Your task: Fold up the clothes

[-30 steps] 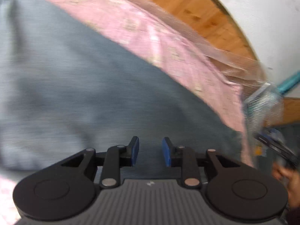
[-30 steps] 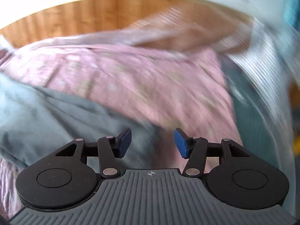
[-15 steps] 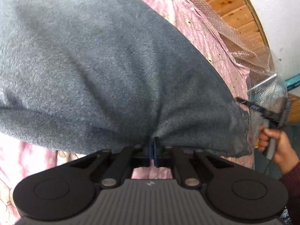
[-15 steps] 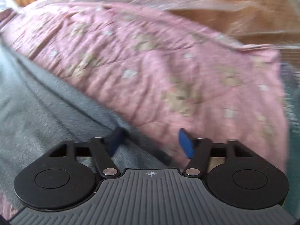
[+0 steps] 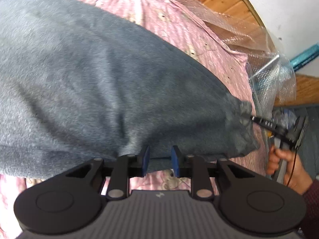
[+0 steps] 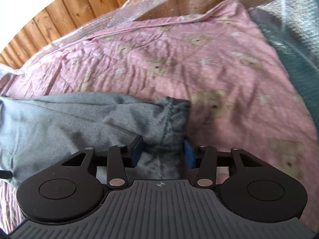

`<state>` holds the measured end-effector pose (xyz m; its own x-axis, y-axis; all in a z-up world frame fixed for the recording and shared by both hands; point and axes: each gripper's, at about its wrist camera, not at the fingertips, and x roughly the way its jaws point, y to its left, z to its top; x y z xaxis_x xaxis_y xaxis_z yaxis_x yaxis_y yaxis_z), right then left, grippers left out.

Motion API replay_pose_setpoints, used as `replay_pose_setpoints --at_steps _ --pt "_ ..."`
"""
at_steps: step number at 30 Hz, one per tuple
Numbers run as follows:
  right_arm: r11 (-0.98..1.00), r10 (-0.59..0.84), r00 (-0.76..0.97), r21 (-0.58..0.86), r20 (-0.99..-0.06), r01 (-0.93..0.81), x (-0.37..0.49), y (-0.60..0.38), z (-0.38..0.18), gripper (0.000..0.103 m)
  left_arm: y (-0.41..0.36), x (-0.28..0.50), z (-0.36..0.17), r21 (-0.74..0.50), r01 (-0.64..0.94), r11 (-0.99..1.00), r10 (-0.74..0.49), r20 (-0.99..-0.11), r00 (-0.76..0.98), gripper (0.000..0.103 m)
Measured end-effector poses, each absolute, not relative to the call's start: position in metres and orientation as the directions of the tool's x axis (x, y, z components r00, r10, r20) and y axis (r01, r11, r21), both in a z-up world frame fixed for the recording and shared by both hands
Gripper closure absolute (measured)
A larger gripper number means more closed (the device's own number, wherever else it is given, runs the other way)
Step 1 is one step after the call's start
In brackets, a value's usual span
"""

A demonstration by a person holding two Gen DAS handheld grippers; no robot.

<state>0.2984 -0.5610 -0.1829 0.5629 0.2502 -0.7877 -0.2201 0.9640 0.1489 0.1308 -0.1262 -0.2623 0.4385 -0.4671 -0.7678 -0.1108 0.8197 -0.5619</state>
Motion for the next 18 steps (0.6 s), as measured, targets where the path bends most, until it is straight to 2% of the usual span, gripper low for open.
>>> replay_pose_setpoints --at_steps 2,4,7,12,13,14,15,16,18 --pt "0.971 0.211 0.615 0.091 -0.76 -0.22 0.298 -0.553 -0.168 0.081 -0.127 0.127 -0.254 -0.565 -0.092 0.82 -0.467 -0.753 0.462 0.08" --pt "0.973 0.209 0.642 0.091 -0.738 -0.212 0.298 -0.551 -0.155 0.081 -0.131 0.131 -0.249 -0.579 -0.066 0.813 -0.485 -0.734 0.476 0.075" --pt "0.956 0.287 0.627 0.259 -0.724 -0.139 0.307 -0.564 -0.159 0.081 -0.146 0.146 -0.24 -0.587 0.01 0.81 -0.52 -0.709 0.477 0.07" --pt "0.829 0.436 0.605 0.558 -0.667 0.018 0.327 -0.59 -0.171 0.08 -0.226 0.197 -0.213 -0.48 0.284 0.83 -0.558 -0.697 0.451 0.055" --pt "0.79 0.463 0.603 0.61 -0.649 0.05 0.33 -0.595 -0.173 0.071 -0.244 0.209 -0.207 -0.454 0.34 0.824 -0.566 -0.694 0.445 0.052" --pt "0.753 0.49 0.604 0.654 -0.629 0.071 0.331 -0.601 -0.177 0.067 -0.262 0.219 -0.205 -0.424 0.394 0.815 -0.572 -0.697 0.433 0.05" --pt "0.717 0.515 0.603 0.692 -0.609 0.086 0.329 -0.607 -0.182 0.049 -0.28 0.23 -0.202 -0.394 0.446 0.804 -0.577 -0.699 0.422 0.047" --pt "0.707 0.524 0.604 0.702 -0.6 0.084 0.324 -0.61 -0.184 0.036 -0.298 0.24 -0.2 -0.363 0.496 0.789 -0.582 -0.703 0.41 0.046" --pt "0.738 0.516 0.609 0.674 -0.602 0.041 0.314 -0.609 -0.183 0.036 -0.339 0.259 -0.203 -0.27 0.606 0.748 -0.567 -0.734 0.374 0.046"
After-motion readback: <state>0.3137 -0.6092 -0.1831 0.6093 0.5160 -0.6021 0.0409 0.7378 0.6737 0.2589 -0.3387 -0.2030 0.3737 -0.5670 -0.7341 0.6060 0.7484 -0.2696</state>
